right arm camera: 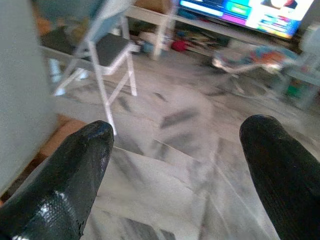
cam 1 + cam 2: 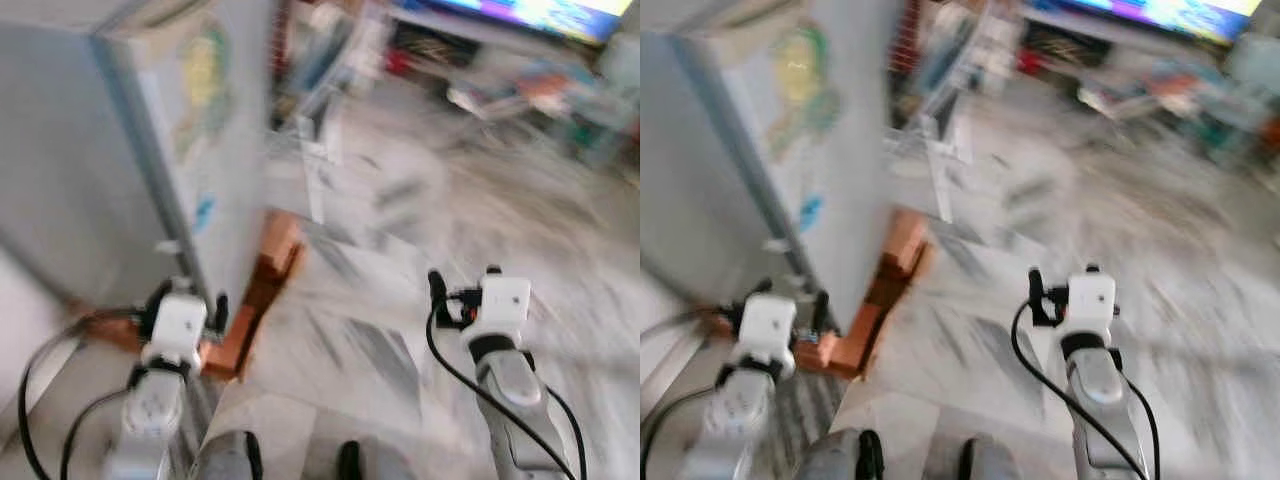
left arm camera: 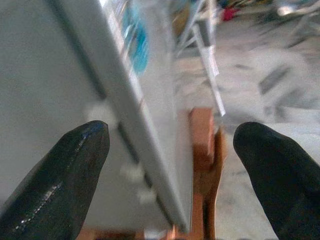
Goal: Restocking fridge
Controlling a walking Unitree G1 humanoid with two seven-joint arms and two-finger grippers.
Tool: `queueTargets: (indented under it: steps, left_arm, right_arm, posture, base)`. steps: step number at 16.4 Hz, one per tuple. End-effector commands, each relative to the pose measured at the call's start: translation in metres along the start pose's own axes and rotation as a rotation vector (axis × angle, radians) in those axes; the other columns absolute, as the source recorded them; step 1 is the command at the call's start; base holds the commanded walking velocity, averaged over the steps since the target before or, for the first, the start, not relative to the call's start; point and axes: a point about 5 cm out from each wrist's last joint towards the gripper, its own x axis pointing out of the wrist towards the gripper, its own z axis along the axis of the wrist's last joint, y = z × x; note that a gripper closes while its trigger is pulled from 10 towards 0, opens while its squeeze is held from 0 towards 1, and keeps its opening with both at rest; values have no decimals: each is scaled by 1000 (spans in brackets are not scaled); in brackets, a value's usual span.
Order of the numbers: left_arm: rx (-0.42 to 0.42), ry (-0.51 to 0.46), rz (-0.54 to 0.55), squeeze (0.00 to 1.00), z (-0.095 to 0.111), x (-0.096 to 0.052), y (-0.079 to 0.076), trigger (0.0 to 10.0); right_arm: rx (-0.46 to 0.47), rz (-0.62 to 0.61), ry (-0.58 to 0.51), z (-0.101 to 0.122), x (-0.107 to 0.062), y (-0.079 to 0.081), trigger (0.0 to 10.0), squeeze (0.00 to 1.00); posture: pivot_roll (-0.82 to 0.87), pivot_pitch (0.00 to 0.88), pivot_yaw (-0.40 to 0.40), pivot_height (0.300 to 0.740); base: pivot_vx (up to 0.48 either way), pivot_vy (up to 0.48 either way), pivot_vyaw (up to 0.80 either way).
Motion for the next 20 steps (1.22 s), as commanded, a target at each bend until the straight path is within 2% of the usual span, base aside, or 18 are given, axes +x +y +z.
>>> queueTargets:
  steps: [1, 3, 7, 10, 12, 13, 15, 18, 20]
  left_arm:
    - [-22, -7, -42, 0, 4, -1, -10, 10000]
    - [-26, -11, -52, 0, 6, 0, -14, 10000]
    - [-21, -16, -33, 0, 10, 1, -14, 10000]
    - [-77, 9, -13, 0, 9, 7, -16, 10000]
    - [-115, 26, 36, 0, 9, 26, -9, 10000]
    - [-121, 28, 40, 0, 10, 28, -8, 10000]
    - [-94, 7, 64, 0, 16, 54, 6, 10000]
    - [-90, 9, 132, 0, 20, 69, 23, 10000]
    - [-95, 10, 139, 0, 19, 72, 30, 10000]
  right_arm:
    - [-12, -24, 18, -5, -2, -6, 10000, 0]
    - [-12, -27, 18, -6, -2, -5, 10000, 0]
    - [-19, -27, 16, -6, 0, -4, 10000, 0]
    - [-22, -20, 29, -9, -1, -3, 10000, 0]
    - [-29, -2, 39, -12, -1, 2, 10000, 0]
    - [-29, -2, 38, -12, -1, 3, 10000, 0]
    - [-32, 0, 35, -10, 0, 2, 10000, 0]
    - [-36, -8, 32, -10, 1, -1, 10000, 0]
    - [-37, -12, 34, -11, -1, -1, 10000, 0]
  posture:
    - [68, 116, -85, 740]
    - [69, 115, -84, 740]
    - [74, 118, -86, 740]
    - [78, 121, -104, 740]
    - [73, 120, -110, 740]
    - [73, 120, -110, 740]
    - [61, 113, -111, 740]
    - [51, 111, -104, 740]
    - [51, 112, -100, 740]
  base:
    - [0, 480, -450]
    - [0, 454, -438]
    - [0, 0, -427]
    - [0, 0, 0]
    - [0, 0, 0]
    - [0, 0, 0]
    - [0, 0, 0]
    - [0, 0, 0]
    - [0, 0, 0]
